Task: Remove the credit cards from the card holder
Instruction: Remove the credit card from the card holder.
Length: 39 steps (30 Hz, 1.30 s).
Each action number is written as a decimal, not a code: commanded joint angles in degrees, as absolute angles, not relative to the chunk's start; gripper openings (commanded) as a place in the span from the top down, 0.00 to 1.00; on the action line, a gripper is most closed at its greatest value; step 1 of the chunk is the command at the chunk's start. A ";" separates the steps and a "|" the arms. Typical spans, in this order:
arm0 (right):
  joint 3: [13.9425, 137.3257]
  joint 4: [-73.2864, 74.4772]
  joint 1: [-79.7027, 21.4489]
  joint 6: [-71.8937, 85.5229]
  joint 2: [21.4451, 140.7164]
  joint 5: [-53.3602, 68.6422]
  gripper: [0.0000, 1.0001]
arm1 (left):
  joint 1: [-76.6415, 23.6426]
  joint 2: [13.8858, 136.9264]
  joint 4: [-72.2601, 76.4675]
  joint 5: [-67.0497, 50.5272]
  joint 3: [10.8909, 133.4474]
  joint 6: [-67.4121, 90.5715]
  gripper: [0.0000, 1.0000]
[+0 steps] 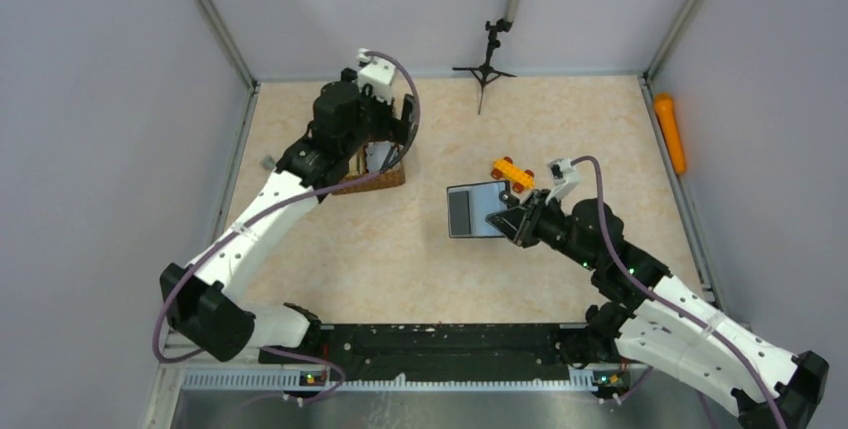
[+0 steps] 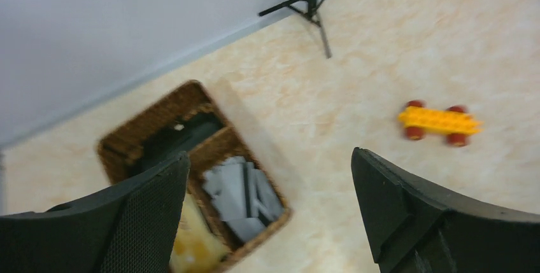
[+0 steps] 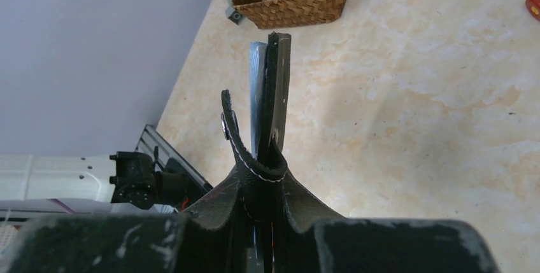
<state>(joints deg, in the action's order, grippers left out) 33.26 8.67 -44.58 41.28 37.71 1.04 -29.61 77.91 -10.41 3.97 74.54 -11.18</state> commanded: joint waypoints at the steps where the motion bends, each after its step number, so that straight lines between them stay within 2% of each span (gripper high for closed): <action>1: 32.16 2.73 -44.30 43.32 35.04 2.04 1.00 | -29.27 71.57 -12.57 -1.73 70.15 17.97 0.01; 3: 31.65 2.20 -44.30 43.82 34.32 1.37 1.00 | -28.95 67.75 -9.64 -6.12 64.67 26.41 0.01; 8: 30.06 0.36 -44.24 44.69 33.54 0.31 1.00 | -27.10 61.61 8.17 -25.17 48.91 38.85 0.01; 18: 25.49 -7.67 -44.12 51.19 32.96 0.65 1.00 | -27.02 62.58 21.66 -40.25 37.43 49.70 0.01; 23: 21.04 -15.13 -44.05 57.06 32.62 2.41 1.00 | -27.02 64.62 37.73 -44.28 30.65 59.33 0.01; 32: 19.38 -18.36 -44.03 59.63 32.52 3.24 1.00 | -27.04 62.80 25.48 -41.00 30.42 52.70 0.01; 39: 20.66 -20.30 -44.03 61.05 32.97 4.89 1.00 | -26.98 67.83 38.97 -47.04 29.01 62.06 0.01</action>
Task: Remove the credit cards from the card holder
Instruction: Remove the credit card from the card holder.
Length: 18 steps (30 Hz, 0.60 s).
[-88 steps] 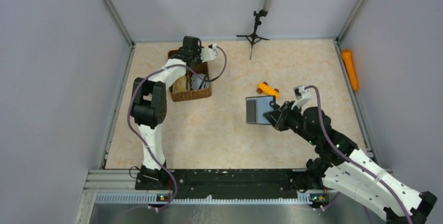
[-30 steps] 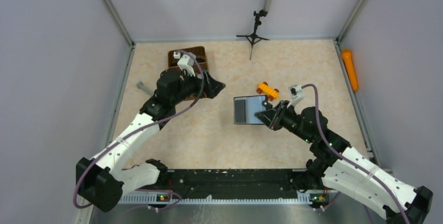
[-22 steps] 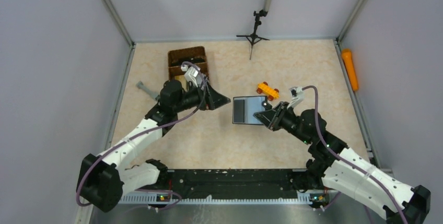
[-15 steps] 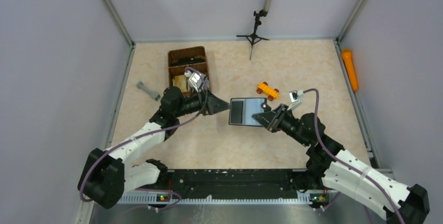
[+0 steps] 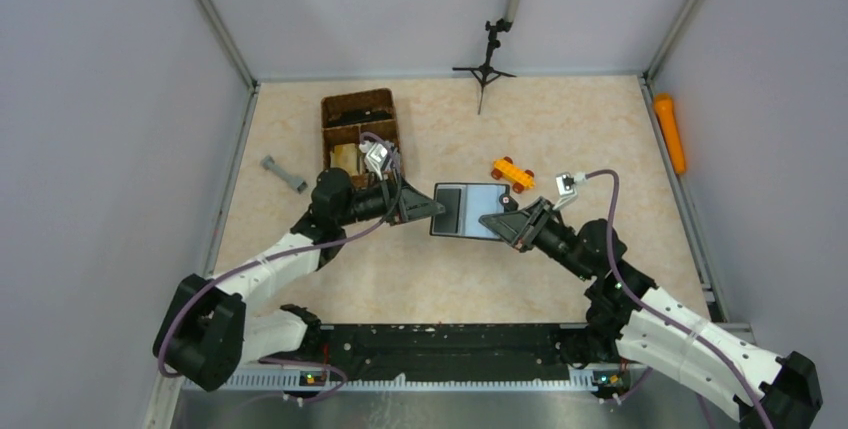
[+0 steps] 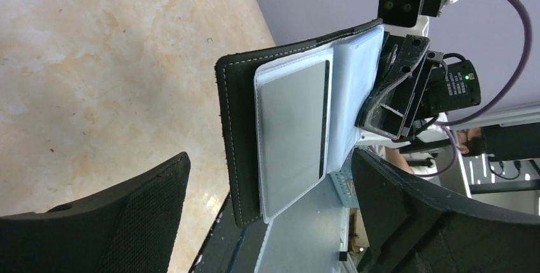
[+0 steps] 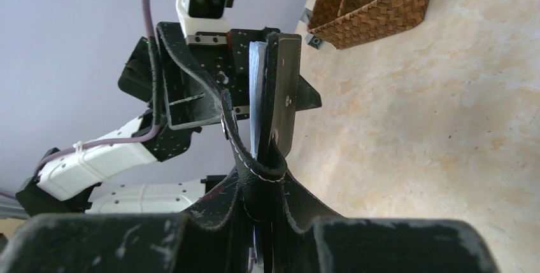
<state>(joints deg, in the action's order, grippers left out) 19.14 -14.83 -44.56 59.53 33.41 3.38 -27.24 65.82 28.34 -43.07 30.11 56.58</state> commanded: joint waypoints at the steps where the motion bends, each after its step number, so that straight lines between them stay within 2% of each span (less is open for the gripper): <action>1: 20.78 -20.15 -44.03 61.44 32.92 4.96 1.00 | -26.84 68.18 41.61 -47.75 28.63 63.38 0.01; 4: 20.66 -20.52 -44.04 62.67 32.70 5.22 1.00 | -26.44 68.83 49.49 -48.97 26.92 67.67 0.02; 8: 20.50 -20.45 -44.03 63.04 32.68 5.28 1.00 | -26.13 69.22 54.93 -51.29 26.23 70.91 0.14; 18: 19.73 -19.84 -44.05 62.92 31.84 5.16 1.00 | -24.96 68.85 56.60 -52.06 25.53 71.98 0.73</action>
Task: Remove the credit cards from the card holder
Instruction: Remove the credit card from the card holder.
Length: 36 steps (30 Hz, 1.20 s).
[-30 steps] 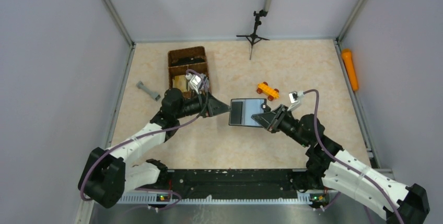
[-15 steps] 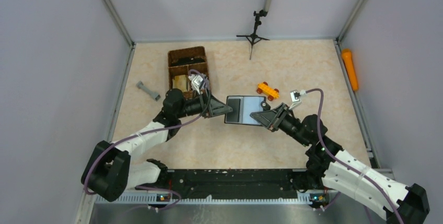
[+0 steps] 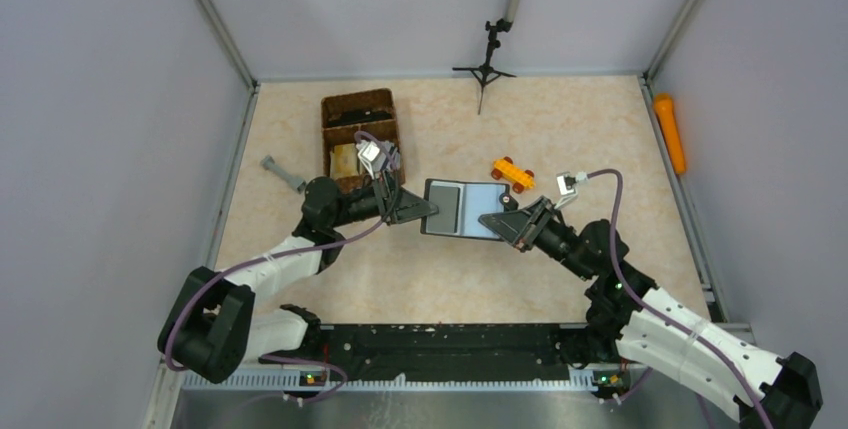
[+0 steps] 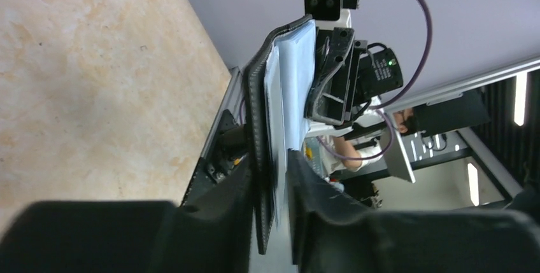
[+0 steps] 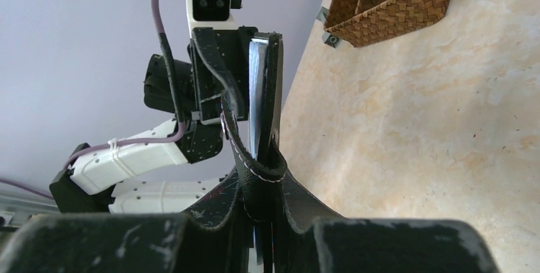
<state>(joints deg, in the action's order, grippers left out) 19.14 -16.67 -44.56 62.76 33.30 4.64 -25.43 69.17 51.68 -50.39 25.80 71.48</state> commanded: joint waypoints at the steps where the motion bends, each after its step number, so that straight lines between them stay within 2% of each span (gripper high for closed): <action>1: 19.96 -19.74 -44.03 62.68 32.02 5.50 1.00 | -24.96 69.05 56.70 -52.19 25.57 71.98 0.78; 7: 22.39 -14.76 -44.04 59.97 31.80 5.51 1.00 | -24.83 69.79 57.35 -52.25 25.74 72.84 0.95; 9: 23.30 -12.16 -44.04 58.17 31.39 4.93 0.82 | -24.87 69.93 57.33 -52.29 25.83 72.92 1.00; 11: 25.54 -5.85 -43.98 56.12 31.11 2.15 0.64 | -24.87 69.89 56.99 -52.02 25.74 72.80 1.00; 12: 27.41 -1.62 -44.03 54.77 31.12 0.71 0.58 | -24.86 69.83 56.42 -51.81 25.75 72.50 1.00; 15: 33.11 9.73 -44.09 48.63 31.52 -3.61 0.49 | -24.94 69.12 52.34 -50.23 25.94 70.21 1.00; 20: 41.98 20.51 -44.05 41.29 32.98 -6.60 0.53 | -25.00 66.92 42.18 -47.61 27.24 63.25 1.00; 24: 43.97 18.74 -44.12 38.78 35.46 -2.58 0.70 | -25.22 66.16 38.49 -46.04 27.98 60.24 1.00; 27: 46.04 19.47 -44.55 37.02 38.85 -1.97 0.70 | -25.50 66.31 37.18 -45.82 28.55 59.15 1.00; 30: 44.83 14.12 -44.56 37.31 41.62 4.04 0.68 | -25.81 66.96 39.26 -46.70 28.52 60.24 1.00; 36: 42.01 6.70 -44.54 41.69 46.60 10.01 0.69 | -25.84 69.28 52.10 -48.63 25.93 67.40 1.00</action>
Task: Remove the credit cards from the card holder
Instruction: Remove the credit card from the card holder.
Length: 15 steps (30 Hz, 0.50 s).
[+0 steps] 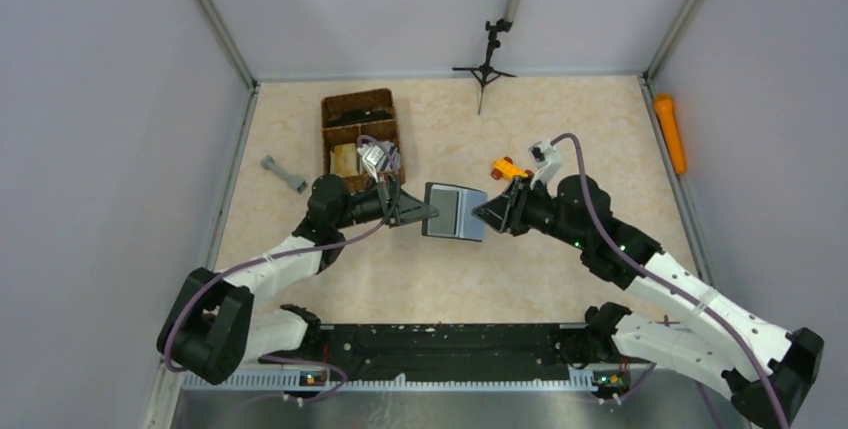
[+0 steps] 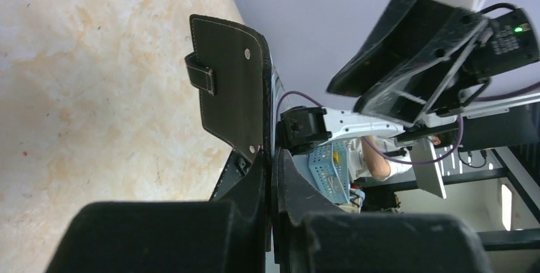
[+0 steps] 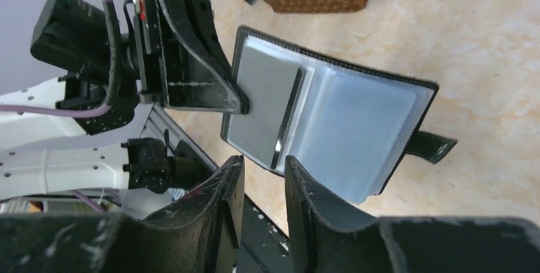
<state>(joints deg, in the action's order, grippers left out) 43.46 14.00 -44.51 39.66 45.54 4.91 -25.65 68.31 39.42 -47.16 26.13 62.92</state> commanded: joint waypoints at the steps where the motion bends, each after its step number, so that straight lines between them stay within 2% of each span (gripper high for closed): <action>1: 41.16 5.77 -44.56 42.62 46.70 10.06 0.71 | -25.78 69.62 55.14 -48.79 25.37 69.15 1.00; 4: 38.49 2.13 -44.56 45.34 46.55 11.00 0.74 | -25.84 70.92 61.04 -49.81 24.79 72.80 1.00; 15: 33.46 -8.64 -43.30 52.93 46.58 16.00 0.74 | -26.97 71.13 66.11 -51.18 25.17 76.78 1.00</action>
